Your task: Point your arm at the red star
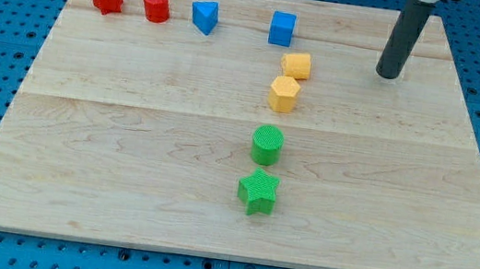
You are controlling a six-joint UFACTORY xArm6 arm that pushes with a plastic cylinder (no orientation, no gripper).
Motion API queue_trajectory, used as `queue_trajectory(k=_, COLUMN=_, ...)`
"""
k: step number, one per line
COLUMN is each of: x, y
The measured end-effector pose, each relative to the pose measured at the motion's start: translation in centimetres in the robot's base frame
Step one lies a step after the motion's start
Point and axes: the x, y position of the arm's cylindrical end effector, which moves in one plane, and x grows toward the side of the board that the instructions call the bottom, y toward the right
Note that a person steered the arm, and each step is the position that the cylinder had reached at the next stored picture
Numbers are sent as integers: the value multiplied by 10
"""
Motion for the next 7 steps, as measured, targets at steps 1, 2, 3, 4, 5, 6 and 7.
queue_trajectory(k=1, x=-3, y=0)
queue_trajectory(k=2, x=-10, y=0)
queue_trajectory(k=3, x=-23, y=-1)
queue_trajectory(k=4, x=-48, y=-10)
queue_trajectory(k=5, x=-67, y=-31)
queue_trajectory(k=6, x=-86, y=-73)
queue_trajectory(k=7, x=-120, y=-115)
